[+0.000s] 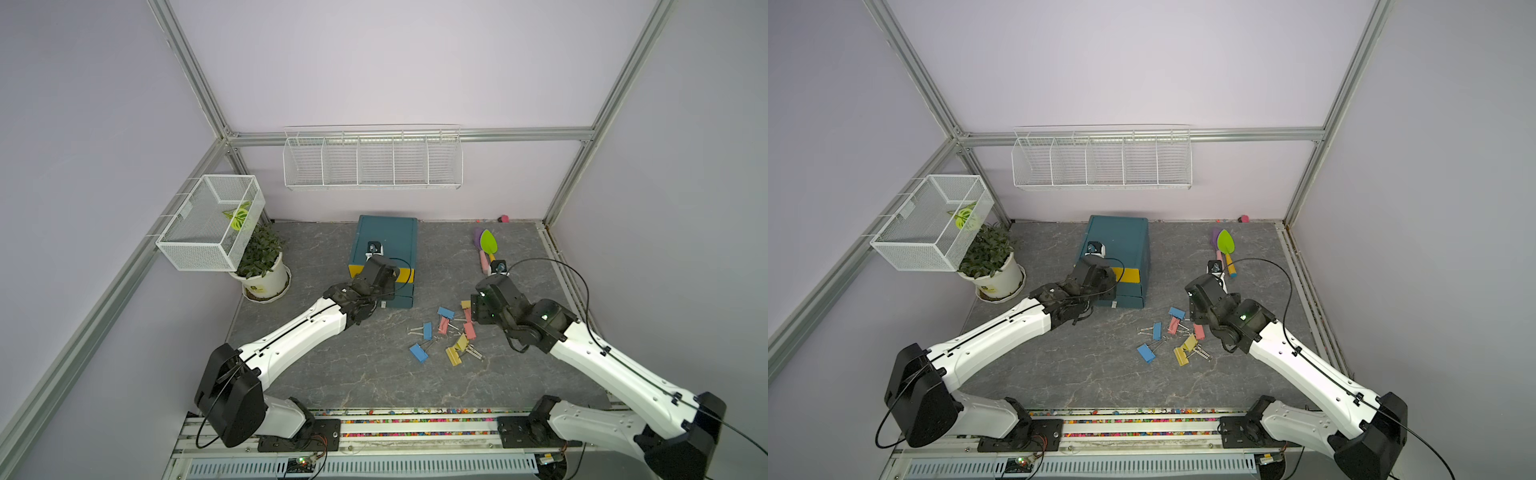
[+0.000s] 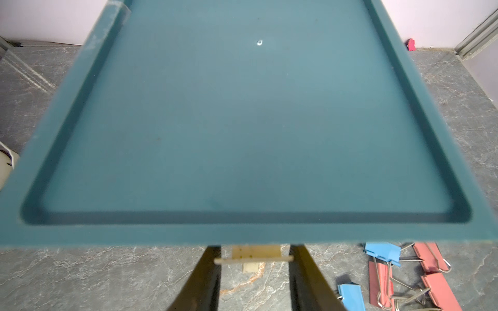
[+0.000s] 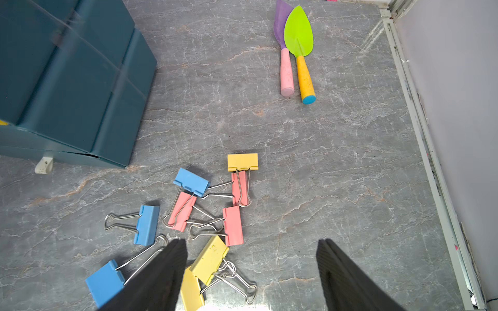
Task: Put the binder clips in the drawer according to color
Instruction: Open the drawer in the storage box.
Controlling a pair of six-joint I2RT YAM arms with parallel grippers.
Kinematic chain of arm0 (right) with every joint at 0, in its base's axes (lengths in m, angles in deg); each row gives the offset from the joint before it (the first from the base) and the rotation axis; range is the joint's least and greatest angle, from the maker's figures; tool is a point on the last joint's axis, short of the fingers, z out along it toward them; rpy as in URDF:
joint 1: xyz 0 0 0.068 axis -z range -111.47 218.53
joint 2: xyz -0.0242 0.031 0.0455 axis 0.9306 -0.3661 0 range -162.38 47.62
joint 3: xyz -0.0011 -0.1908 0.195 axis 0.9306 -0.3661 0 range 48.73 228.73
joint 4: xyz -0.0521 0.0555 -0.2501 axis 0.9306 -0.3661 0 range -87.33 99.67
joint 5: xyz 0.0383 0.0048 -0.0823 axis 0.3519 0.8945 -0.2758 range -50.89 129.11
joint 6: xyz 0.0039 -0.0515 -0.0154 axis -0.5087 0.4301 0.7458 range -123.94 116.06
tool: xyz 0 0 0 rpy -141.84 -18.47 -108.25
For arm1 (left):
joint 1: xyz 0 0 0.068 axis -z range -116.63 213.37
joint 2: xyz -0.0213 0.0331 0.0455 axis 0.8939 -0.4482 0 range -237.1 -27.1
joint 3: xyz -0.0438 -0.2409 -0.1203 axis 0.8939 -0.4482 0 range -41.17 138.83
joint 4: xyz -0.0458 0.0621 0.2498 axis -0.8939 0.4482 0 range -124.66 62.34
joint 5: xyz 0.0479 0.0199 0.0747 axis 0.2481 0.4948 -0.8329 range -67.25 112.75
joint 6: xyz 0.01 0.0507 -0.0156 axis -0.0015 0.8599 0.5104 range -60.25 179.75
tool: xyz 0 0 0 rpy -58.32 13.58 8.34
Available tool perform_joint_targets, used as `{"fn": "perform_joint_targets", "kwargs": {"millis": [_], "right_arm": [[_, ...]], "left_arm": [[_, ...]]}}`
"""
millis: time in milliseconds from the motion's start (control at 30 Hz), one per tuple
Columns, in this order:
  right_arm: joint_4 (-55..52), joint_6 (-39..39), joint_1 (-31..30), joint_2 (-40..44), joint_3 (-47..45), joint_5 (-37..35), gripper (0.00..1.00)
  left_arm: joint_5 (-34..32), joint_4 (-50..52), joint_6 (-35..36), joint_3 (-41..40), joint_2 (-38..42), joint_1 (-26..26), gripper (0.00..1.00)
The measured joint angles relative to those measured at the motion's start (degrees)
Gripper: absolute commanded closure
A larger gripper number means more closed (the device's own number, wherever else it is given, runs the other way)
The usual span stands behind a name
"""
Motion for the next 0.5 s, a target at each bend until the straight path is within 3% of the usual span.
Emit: {"fn": "perform_joint_targets", "kwargs": {"millis": [500], "right_arm": [[-0.2,-1.0,0.0,0.0,-1.3,2.4,0.23]], "left_arm": [[-1.3,6.4,-4.7,-6.9,12.8,5.0,0.79]]}}
